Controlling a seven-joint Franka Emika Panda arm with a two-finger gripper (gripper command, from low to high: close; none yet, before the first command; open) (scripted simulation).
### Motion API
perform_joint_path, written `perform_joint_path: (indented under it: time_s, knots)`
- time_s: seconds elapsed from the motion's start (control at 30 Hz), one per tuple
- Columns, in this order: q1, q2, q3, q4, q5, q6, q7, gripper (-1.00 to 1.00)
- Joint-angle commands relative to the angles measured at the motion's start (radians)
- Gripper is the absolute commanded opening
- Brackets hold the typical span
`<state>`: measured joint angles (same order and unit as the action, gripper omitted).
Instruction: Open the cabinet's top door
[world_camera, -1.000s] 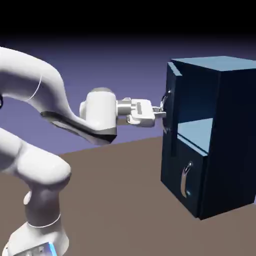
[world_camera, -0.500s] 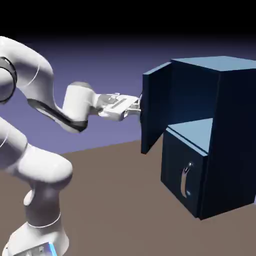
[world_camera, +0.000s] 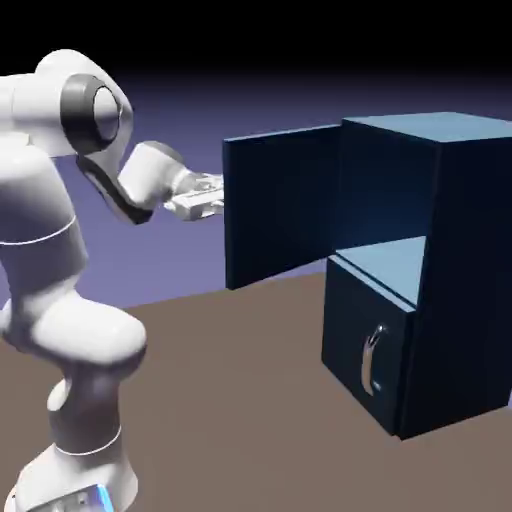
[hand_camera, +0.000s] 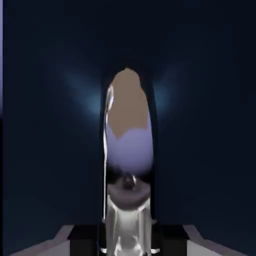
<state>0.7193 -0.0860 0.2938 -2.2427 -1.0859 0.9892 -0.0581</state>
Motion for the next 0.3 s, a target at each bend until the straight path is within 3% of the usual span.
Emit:
perform_joint_path:
  time_s: [0.0,0.27]
  knots:
    - [-0.001,0.031,0.004,0.037,0.015,-0.03,0.009,-1.0]
    - [0.017,0.24,0.005,0.3,0.107,-0.23,0.075,-1.0]
